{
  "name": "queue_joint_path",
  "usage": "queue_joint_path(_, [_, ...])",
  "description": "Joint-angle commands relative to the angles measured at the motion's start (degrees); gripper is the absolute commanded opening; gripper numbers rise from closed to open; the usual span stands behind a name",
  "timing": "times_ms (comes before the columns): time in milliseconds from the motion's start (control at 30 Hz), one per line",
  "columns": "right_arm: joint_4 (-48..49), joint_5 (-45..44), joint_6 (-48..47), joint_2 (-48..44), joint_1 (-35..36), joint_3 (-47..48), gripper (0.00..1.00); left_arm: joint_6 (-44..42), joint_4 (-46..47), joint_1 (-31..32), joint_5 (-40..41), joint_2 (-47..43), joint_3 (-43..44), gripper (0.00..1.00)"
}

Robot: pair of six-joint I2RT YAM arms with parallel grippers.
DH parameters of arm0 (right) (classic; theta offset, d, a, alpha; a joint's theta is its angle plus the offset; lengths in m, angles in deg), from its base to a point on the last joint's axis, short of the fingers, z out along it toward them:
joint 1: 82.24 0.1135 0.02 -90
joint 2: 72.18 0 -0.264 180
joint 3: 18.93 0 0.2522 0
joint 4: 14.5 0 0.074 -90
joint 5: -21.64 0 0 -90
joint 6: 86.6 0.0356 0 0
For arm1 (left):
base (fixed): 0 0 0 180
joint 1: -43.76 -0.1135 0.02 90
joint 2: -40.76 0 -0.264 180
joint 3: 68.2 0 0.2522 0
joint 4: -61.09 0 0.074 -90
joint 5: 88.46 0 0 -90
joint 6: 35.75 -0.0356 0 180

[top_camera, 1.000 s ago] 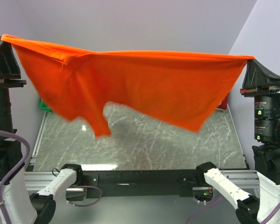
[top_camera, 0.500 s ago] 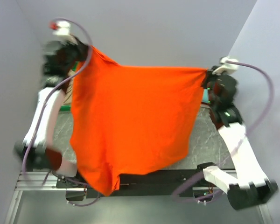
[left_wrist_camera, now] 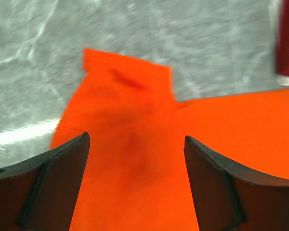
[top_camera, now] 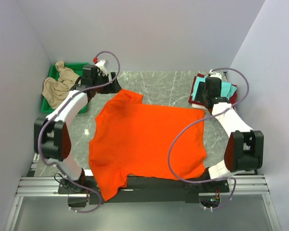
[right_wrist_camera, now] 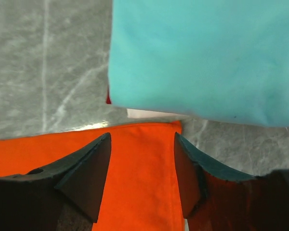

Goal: Fold and stack the t-shirts
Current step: Flatten the tshirt out

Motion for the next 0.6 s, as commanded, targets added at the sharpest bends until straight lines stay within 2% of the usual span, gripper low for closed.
queue_joint_path(0, [-1.48,1.05,3.13,-6.05,0.88,3.74,0.62,3.59,-0.13,1.16,-0.82,-5.82,-3.56,0.85])
queue_joint_path(100, [-5.35,3.51,5.67,-7.99,1.84,2.52,0.62,7.81,-3.29,1.08,0.93,-6.61,-7.94,0.86])
queue_joint_path(267, [-8.53,9.48,10.77,-9.40,4.83,-2.83,0.62,9.76,-3.82,1.08,0.67,-5.30,-14.37,0.87])
queue_joint_path(400, [-7.13,15.18,16.74,-9.66,6.85,-7.68,0.62,10.81,-3.83,1.16,0.59,-3.01,-16.66,0.87])
queue_joint_path(567, [-5.19,17.75,20.53,-6.69,9.93,-12.16,0.62,11.08,-3.39,1.08,1.46,1.73,-17.20,0.88])
